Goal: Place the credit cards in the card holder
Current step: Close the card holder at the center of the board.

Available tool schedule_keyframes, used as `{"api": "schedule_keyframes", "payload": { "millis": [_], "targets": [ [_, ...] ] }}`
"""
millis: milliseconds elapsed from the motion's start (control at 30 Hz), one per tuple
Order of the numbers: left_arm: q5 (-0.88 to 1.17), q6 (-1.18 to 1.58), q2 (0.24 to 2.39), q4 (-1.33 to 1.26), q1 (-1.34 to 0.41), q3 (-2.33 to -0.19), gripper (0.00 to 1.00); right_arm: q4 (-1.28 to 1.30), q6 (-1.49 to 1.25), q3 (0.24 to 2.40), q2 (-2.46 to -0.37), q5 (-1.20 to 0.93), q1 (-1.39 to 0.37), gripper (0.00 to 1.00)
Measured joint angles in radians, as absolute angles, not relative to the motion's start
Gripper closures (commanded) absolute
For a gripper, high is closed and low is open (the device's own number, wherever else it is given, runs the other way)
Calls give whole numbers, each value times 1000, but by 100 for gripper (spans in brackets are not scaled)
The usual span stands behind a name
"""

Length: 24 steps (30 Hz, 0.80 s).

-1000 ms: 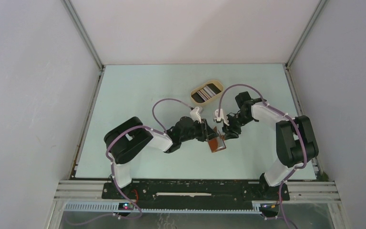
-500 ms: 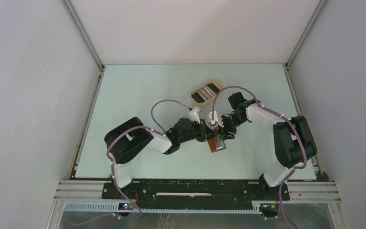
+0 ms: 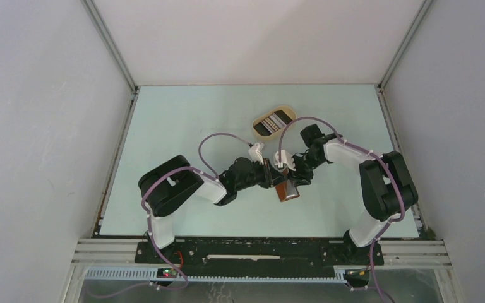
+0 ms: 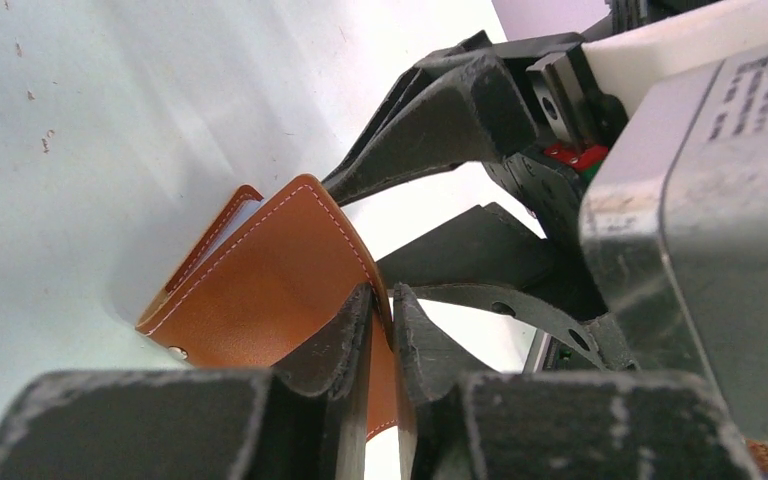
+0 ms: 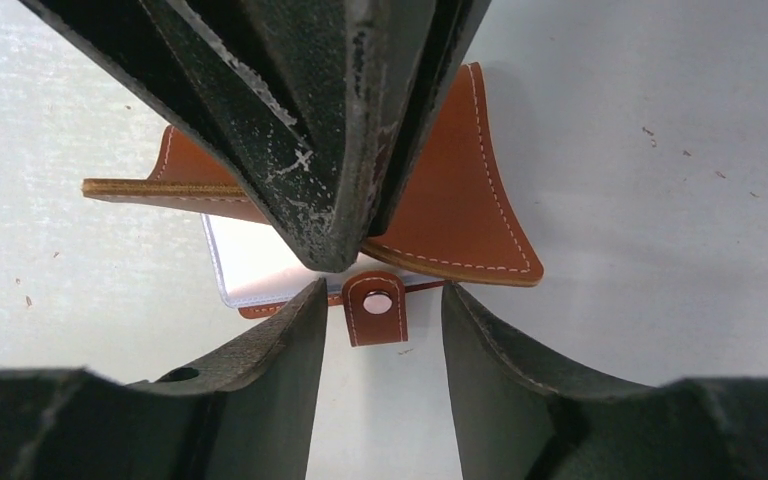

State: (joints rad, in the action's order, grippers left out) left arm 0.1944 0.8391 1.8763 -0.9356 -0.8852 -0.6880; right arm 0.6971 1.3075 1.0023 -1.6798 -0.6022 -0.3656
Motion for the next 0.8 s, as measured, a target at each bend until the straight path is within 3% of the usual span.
{"api": "schedule_keyframes", "payload": {
  "millis": [167, 500, 633, 800],
  "targets": [
    [194, 839, 1876, -949, -884, -682, 84, 702, 1307, 1002, -1686, -592, -377, 59],
    [195, 839, 1880, -952, -882, -682, 82, 714, 1311, 1002, -1683, -638, -326, 72],
    [198, 842, 1885, -952, -882, -684, 76, 722, 1319, 1002, -1677, -669, -293, 75],
    [208, 846, 1891, -932, -882, -694, 60, 735, 1334, 1002, -1674, -691, -282, 75]
  ]
}}
